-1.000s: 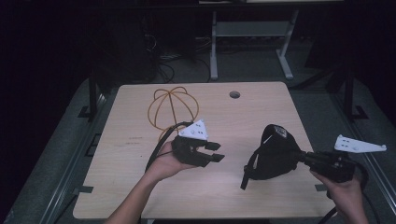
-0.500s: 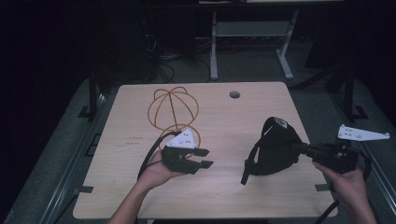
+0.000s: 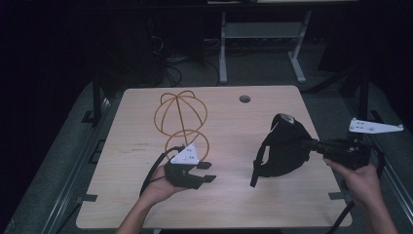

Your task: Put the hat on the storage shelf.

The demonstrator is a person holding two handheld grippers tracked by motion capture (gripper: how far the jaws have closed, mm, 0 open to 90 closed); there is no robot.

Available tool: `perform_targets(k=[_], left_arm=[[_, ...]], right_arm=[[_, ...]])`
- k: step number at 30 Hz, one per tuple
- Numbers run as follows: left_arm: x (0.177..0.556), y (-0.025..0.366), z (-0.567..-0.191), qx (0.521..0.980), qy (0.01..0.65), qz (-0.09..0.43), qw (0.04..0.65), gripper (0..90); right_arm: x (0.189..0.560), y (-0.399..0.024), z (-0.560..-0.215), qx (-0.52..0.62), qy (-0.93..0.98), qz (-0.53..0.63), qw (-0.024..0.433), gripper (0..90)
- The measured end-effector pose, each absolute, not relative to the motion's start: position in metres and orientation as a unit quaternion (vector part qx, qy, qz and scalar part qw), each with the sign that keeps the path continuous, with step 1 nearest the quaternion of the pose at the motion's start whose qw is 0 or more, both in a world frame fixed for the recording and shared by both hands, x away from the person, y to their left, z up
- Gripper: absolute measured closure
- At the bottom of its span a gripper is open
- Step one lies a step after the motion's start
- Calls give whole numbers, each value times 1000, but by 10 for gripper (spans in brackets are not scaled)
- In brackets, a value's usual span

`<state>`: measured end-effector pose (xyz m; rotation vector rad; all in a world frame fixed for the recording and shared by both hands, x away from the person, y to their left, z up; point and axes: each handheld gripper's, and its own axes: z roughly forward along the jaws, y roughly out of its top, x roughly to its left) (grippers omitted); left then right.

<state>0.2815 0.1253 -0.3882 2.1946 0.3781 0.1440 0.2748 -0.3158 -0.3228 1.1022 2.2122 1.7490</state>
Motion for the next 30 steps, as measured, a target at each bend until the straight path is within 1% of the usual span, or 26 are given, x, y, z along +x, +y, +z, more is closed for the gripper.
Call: perform_targets(k=[10, 18, 30], left_arm=[[276, 125, -403, 888, 144, 64, 433, 531], [272, 121, -418, 901, 130, 70, 409, 522], [274, 127, -419, 896, 141, 74, 414, 489]], right_arm=[[287, -303, -299, 347, 738, 576, 61, 871], [298, -288, -288, 338, 745, 571, 58, 870], [317, -268, -266, 322, 749, 576, 56, 870]])
